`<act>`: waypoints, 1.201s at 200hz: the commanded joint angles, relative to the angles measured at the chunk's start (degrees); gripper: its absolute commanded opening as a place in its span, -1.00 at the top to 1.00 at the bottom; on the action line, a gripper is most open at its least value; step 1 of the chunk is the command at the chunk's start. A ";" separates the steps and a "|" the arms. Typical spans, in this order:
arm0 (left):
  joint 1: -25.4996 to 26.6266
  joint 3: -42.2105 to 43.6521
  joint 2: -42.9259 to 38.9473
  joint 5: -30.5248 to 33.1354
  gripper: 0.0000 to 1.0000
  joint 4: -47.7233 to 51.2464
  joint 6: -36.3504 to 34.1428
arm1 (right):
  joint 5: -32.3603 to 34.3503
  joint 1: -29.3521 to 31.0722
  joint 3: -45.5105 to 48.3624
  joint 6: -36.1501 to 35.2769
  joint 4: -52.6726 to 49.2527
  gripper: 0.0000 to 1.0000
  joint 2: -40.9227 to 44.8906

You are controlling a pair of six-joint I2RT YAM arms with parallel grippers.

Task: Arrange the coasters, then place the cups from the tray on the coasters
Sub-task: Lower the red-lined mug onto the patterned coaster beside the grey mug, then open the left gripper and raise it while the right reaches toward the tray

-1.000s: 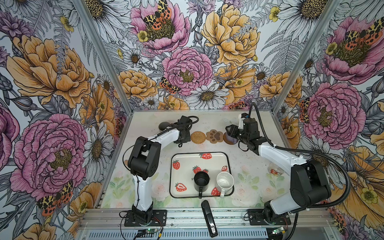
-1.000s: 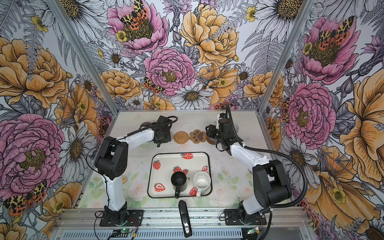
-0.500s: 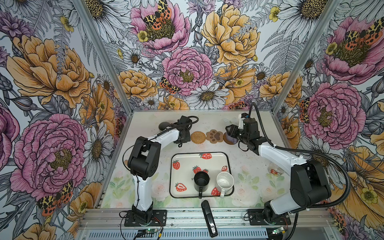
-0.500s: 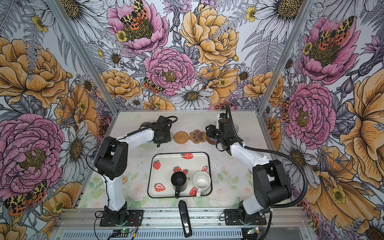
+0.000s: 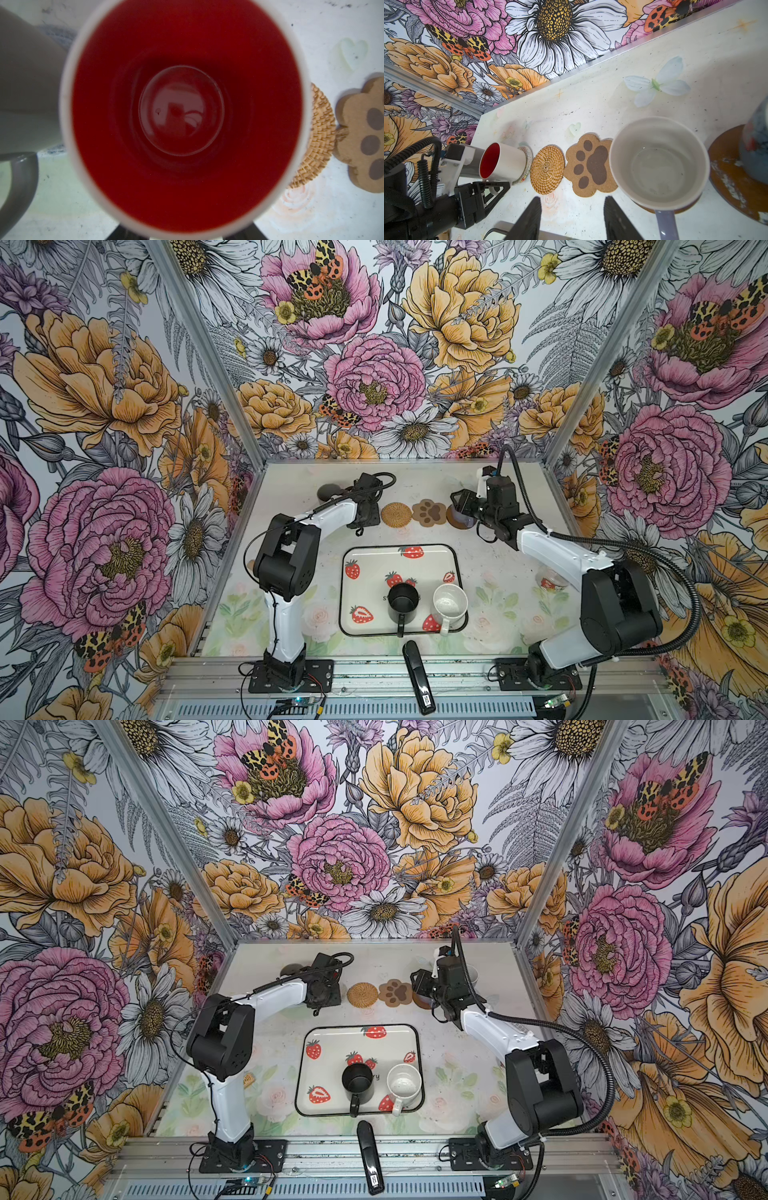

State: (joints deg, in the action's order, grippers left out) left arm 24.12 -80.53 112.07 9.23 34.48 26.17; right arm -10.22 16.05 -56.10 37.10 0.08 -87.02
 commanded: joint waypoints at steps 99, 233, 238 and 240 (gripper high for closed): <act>2.29 -0.55 -20.84 9.22 -0.18 -2.25 0.45 | 3.04 5.58 -5.81 -4.41 -12.26 0.01 9.66; 7.36 14.44 -28.24 10.39 -0.25 -17.86 0.25 | 15.72 22.00 -4.72 -2.68 -55.56 0.34 26.44; 7.36 14.45 -28.25 10.37 -0.25 -17.87 0.15 | 15.87 22.94 -3.80 -1.47 -55.77 0.33 27.42; 7.28 14.40 -28.23 10.37 -0.25 -17.87 0.07 | 15.98 23.27 -3.51 -0.97 -55.79 0.34 27.78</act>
State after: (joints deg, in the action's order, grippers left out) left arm 31.03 -66.74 85.23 21.12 20.14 27.00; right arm 1.69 36.10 -62.33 31.11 -47.40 -63.51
